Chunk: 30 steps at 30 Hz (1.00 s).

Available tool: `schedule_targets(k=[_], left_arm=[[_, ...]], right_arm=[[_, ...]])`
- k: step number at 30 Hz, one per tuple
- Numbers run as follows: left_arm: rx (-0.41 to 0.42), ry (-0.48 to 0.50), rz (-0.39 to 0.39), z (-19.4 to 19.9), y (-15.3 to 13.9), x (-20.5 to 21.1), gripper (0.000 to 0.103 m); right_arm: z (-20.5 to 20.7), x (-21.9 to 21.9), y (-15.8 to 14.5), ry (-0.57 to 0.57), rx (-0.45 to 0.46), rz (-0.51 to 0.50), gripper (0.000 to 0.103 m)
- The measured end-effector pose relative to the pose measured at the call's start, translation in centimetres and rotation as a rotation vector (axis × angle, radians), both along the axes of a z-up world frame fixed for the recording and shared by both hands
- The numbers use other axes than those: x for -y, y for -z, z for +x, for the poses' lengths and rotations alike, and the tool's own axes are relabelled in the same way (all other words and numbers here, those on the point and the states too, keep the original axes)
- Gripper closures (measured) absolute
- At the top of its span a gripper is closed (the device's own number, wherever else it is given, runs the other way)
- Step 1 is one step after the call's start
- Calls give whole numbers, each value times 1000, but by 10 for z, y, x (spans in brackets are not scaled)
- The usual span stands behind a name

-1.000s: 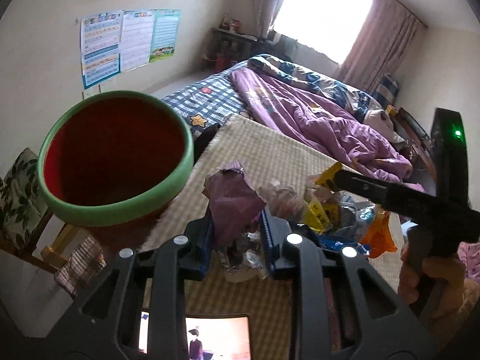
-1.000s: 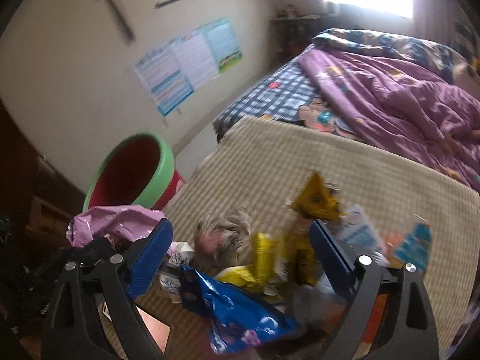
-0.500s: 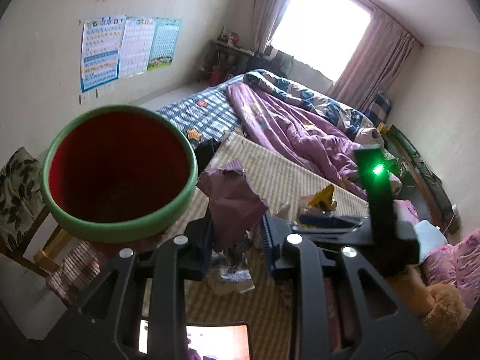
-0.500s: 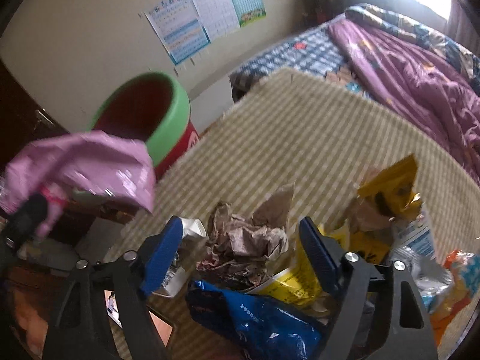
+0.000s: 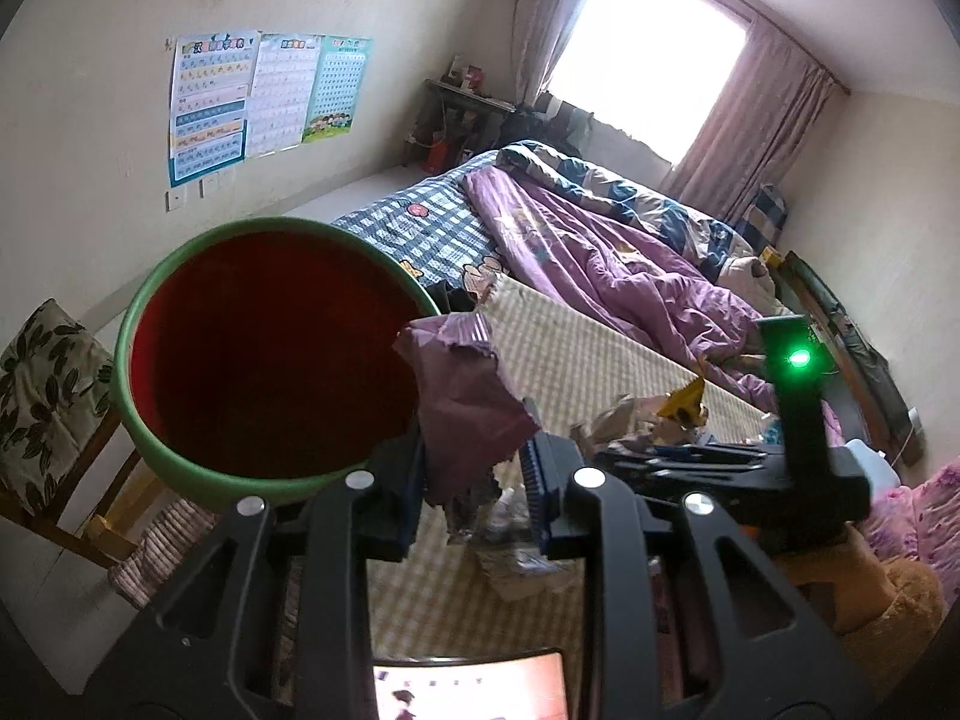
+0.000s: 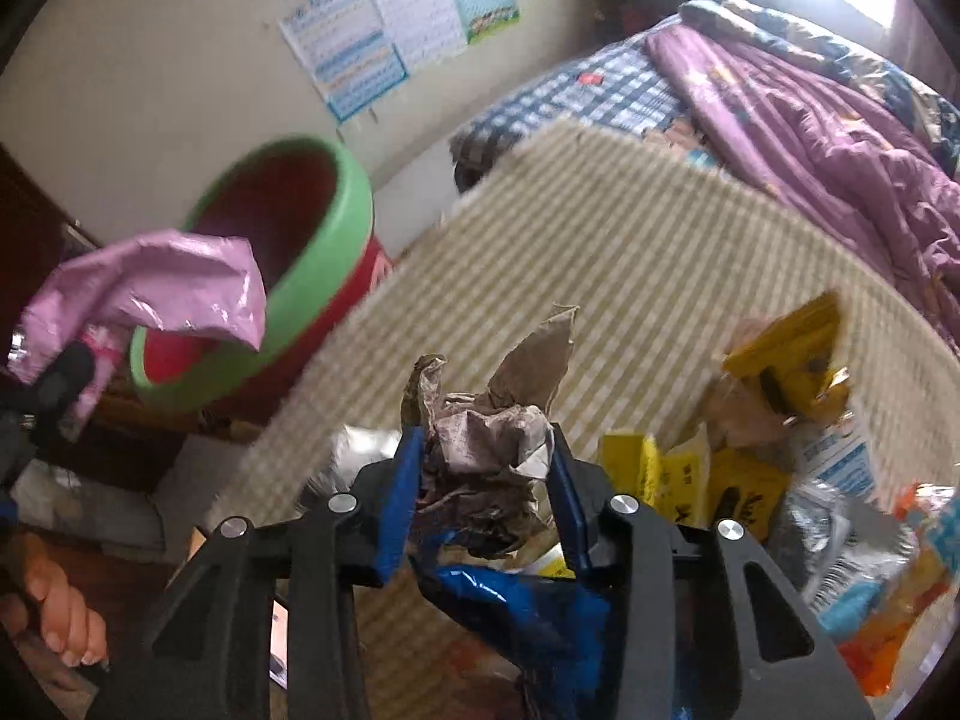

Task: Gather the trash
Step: 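Grasp pink plastic wrapper with left tool while right tool grasps crumpled brown paper, then move both tools over the green-rimmed bucket and open them to drop wrappers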

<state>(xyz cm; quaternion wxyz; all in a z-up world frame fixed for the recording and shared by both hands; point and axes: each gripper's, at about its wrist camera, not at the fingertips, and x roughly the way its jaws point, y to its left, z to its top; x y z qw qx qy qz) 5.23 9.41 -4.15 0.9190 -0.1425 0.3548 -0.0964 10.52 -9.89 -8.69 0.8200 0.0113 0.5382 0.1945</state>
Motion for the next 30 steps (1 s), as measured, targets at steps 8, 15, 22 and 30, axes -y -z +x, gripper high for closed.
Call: schedule_targets(k=[8,15,22,30], left_arm=[[4,26,-7,21,0,-40,77],[14,35,-11,42,-3,-77,77],[-68,12,22,59,21,-108,77],[-110,-3,49,62,36,-131,53]], right_arm=[[0,8,-37,145,104,64,64],[-7,-28,-71,191,198,124,64],[4,-94,-66,134,154,222,62],[13,-150,-41,104,93,231,48]])
